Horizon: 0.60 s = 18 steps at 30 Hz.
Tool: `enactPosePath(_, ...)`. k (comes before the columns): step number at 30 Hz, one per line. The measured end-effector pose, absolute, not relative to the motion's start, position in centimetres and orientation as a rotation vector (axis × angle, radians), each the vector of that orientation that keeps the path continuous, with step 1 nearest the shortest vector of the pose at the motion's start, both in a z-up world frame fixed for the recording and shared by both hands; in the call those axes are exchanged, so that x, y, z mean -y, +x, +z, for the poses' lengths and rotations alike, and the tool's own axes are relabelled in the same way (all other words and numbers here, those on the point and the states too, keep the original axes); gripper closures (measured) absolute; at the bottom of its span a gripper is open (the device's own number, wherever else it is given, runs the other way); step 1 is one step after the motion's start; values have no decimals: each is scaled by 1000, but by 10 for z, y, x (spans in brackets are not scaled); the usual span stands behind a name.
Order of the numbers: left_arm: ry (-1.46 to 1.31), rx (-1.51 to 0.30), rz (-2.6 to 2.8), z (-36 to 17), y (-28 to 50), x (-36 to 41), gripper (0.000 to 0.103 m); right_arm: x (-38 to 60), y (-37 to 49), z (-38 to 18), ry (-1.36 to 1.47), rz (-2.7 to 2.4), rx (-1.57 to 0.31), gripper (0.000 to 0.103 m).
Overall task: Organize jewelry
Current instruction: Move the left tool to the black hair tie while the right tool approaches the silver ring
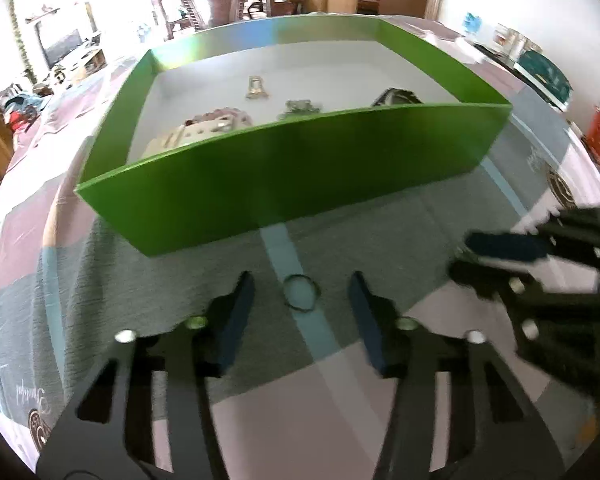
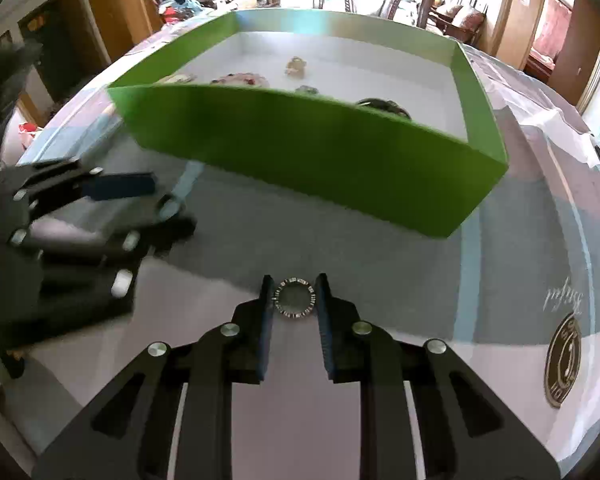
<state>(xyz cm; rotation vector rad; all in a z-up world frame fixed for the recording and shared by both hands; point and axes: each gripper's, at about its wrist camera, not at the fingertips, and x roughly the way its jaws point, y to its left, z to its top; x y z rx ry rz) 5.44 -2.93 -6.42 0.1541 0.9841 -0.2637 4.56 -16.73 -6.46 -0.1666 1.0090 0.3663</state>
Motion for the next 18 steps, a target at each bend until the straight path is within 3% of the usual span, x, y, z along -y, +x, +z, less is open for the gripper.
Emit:
enactPosePath(5,146,-970,-246,-64,55,26,68,169,45,-65,-132,387,-988,74)
enactPosePath(18,150,-952,-195,-65,52,18,66,169,45,-67,-164,338,-929,74)
